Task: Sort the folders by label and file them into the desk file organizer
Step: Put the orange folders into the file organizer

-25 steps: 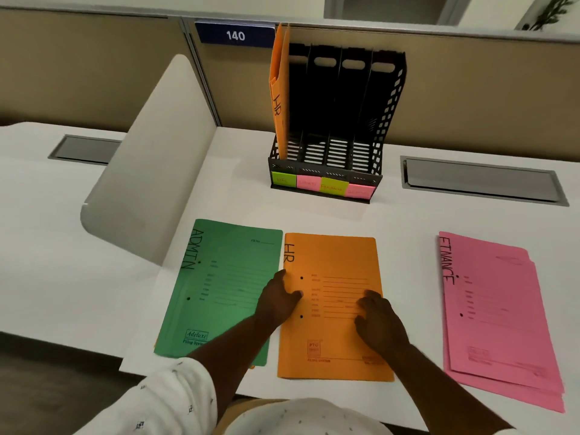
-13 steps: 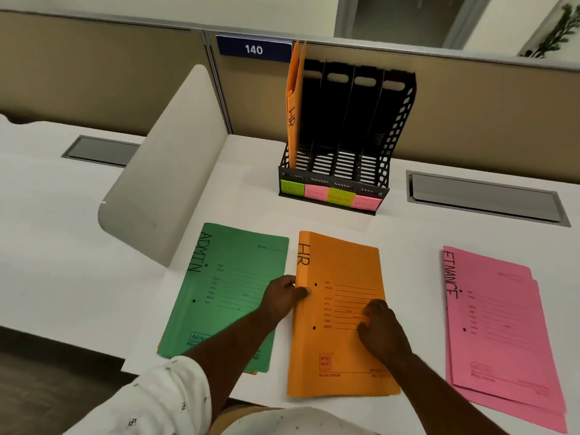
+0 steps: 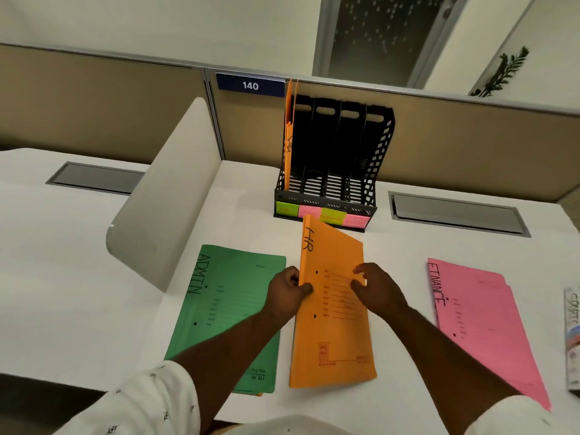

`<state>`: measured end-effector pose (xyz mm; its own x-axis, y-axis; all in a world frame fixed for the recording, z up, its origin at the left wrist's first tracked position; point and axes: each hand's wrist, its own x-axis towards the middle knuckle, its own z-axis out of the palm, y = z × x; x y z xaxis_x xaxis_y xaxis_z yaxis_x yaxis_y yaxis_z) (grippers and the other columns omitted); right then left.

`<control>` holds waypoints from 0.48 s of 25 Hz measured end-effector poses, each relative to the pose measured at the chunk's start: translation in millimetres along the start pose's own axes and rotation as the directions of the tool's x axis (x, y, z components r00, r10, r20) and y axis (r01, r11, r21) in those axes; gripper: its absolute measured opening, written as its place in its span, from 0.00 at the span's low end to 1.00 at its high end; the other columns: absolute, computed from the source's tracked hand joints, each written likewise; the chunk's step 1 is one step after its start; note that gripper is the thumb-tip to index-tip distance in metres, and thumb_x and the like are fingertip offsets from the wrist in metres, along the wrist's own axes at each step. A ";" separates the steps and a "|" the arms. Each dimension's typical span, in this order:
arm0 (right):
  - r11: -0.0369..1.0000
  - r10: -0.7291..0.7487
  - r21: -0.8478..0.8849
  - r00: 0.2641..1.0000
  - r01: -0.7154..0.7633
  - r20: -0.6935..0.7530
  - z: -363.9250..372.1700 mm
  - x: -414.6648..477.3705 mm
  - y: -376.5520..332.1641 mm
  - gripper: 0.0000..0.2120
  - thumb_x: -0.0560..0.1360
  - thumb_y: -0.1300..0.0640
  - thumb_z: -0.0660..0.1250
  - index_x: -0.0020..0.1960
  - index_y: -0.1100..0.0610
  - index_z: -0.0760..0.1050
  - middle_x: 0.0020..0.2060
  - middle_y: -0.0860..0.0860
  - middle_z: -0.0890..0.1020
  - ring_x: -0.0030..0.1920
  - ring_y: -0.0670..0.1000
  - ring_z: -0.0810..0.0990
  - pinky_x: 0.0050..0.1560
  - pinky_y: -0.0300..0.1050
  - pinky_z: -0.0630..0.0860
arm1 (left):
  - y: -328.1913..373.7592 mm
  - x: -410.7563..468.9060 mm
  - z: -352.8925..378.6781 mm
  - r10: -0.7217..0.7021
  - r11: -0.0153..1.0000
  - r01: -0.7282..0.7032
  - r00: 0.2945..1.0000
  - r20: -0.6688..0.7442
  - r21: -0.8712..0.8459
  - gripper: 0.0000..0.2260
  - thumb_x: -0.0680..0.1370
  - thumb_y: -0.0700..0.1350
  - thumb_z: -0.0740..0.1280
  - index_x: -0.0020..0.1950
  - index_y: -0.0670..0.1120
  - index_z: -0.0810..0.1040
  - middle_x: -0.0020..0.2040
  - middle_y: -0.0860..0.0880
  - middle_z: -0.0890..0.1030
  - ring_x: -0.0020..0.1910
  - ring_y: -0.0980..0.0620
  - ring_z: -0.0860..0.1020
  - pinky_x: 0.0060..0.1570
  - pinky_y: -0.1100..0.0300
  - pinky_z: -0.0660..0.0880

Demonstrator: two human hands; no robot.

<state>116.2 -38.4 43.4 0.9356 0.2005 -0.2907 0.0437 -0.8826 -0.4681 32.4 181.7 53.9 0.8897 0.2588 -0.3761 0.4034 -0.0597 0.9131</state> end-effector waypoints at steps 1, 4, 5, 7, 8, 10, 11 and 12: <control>1.000 -0.020 0.019 0.999 0.021 -0.032 -9.6 7.1 -15.9 0.18 0.78 0.46 0.68 0.66 0.49 0.73 0.67 0.49 0.76 0.61 0.53 0.79 0.56 0.48 0.78 | 8.4 2.3 -2.2 0.041 0.999 -0.040 0.999 -0.022 0.012 0.05 0.75 0.36 0.72 0.46 0.38 0.77 0.47 0.40 0.85 0.46 0.39 0.85 0.48 0.44 0.83; 0.990 -0.114 0.066 0.982 0.124 -0.148 -41.4 23.9 -66.5 0.21 0.78 0.42 0.66 0.67 0.49 0.73 0.65 0.49 0.78 0.59 0.51 0.79 0.54 0.48 0.77 | 33.7 9.5 -6.6 0.165 0.985 -0.160 0.983 -0.076 0.069 0.08 0.75 0.39 0.72 0.40 0.45 0.74 0.42 0.41 0.83 0.41 0.40 0.84 0.42 0.47 0.84; 0.984 -0.141 0.079 0.971 0.158 -0.194 -53.1 27.8 -84.5 0.23 0.78 0.40 0.65 0.68 0.49 0.72 0.65 0.49 0.79 0.59 0.51 0.80 0.54 0.49 0.78 | 42.0 11.1 -6.8 0.202 0.977 -0.196 0.976 -0.079 0.084 0.09 0.75 0.41 0.73 0.40 0.46 0.73 0.41 0.42 0.83 0.40 0.41 0.84 0.42 0.47 0.83; 0.976 -0.170 0.084 0.947 0.199 -0.274 -78.5 32.0 -121.5 0.26 0.78 0.36 0.61 0.70 0.49 0.70 0.63 0.49 0.80 0.57 0.52 0.81 0.53 0.52 0.80 | 60.9 11.0 -6.0 0.280 0.955 -0.269 0.956 -0.082 0.122 0.09 0.74 0.46 0.72 0.41 0.48 0.73 0.40 0.46 0.82 0.39 0.46 0.83 0.41 0.49 0.83; 0.973 -0.180 0.088 0.937 0.214 -0.299 -91.0 33.2 -139.9 0.28 0.78 0.33 0.58 0.70 0.48 0.70 0.61 0.50 0.81 0.56 0.52 0.81 0.52 0.55 0.81 | 70.7 10.6 -5.1 0.320 0.941 -0.304 0.943 -0.094 0.149 0.09 0.74 0.48 0.72 0.41 0.50 0.72 0.39 0.48 0.81 0.38 0.48 0.83 0.39 0.51 0.82; 0.962 -0.202 0.106 0.916 0.253 -0.347 -115.5 32.9 -174.1 0.31 0.76 0.29 0.54 0.70 0.48 0.69 0.56 0.50 0.82 0.51 0.52 0.83 0.47 0.56 0.83 | 90.5 10.9 -3.8 0.400 0.906 -0.369 0.907 -0.131 0.208 0.09 0.75 0.51 0.71 0.42 0.52 0.71 0.37 0.52 0.79 0.35 0.52 0.81 0.36 0.56 0.80; 0.957 -0.216 0.099 0.898 0.272 -0.384 -127.4 32.1 -189.8 0.32 0.76 0.27 0.53 0.69 0.48 0.69 0.53 0.49 0.82 0.49 0.51 0.83 0.44 0.53 0.82 | 100.5 11.9 -4.2 0.441 0.884 -0.399 0.885 -0.149 0.242 0.10 0.75 0.51 0.70 0.42 0.53 0.70 0.36 0.54 0.78 0.34 0.54 0.80 0.34 0.59 0.78; 0.955 -0.231 0.075 0.874 0.289 -0.427 -139.4 31.9 -204.1 0.33 0.75 0.27 0.54 0.69 0.48 0.69 0.49 0.48 0.82 0.46 0.49 0.82 0.41 0.49 0.81 | 110.8 13.6 -5.1 0.479 0.861 -0.425 0.862 -0.166 0.280 0.10 0.76 0.52 0.70 0.42 0.54 0.69 0.36 0.55 0.77 0.34 0.56 0.78 0.32 0.62 0.75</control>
<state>186.0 88.7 246.0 0.9575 0.1971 0.2104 0.2854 -0.7527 -0.5933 88.1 183.5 150.8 0.9247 0.3543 0.1392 0.0294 -0.4311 0.9018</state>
